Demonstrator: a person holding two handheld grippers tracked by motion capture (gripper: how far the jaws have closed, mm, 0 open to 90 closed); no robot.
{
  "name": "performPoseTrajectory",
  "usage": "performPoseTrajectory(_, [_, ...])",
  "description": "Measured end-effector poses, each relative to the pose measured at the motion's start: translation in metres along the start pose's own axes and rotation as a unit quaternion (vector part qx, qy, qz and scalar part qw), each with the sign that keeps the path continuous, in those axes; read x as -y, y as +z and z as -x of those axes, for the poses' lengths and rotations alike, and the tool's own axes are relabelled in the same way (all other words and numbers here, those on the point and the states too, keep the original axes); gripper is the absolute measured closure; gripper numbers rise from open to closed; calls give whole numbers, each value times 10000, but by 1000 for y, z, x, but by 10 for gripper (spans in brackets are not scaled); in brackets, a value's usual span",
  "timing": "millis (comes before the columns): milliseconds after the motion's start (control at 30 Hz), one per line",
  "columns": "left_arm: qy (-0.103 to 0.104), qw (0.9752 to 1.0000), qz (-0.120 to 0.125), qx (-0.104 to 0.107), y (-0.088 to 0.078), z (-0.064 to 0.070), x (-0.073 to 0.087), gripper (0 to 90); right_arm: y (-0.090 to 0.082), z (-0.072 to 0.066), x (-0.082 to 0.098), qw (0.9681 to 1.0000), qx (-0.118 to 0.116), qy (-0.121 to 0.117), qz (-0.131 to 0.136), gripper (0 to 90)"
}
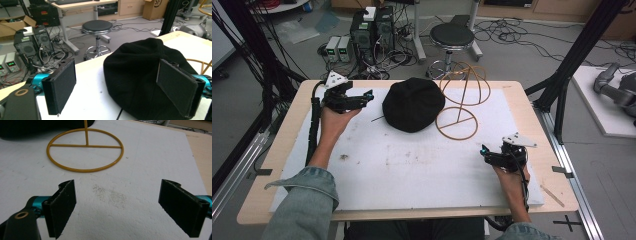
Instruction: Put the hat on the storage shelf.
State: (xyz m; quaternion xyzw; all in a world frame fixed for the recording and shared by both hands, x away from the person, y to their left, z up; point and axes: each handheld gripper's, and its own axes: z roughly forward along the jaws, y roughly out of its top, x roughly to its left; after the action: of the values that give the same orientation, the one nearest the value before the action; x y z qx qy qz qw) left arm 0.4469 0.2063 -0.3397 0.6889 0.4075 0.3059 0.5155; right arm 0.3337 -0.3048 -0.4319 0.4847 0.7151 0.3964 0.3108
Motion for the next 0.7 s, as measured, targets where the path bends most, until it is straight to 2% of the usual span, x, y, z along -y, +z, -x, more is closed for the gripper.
performPoseTrajectory(300, [142,9991,113,373,30,22,-14,161,0,1,0,10000,-20,-9,18,144])
performPoseTrajectory(367, [232,9988,52,422,39,28,-16,161,0,0,0,10000,-24,3,14,144])
performPoseTrajectory(433, [238,9984,48,502,48,33,-16,161,0,0,0,10000,-22,1,17,144])
performPoseTrajectory(500, [245,9985,-35,491,56,37,-14,161,0,0,0,10000,-29,-7,9,144])
performPoseTrajectory(700, [244,9979,-124,585,72,44,-7,161,0,1,0,10000,-28,-4,5,144])
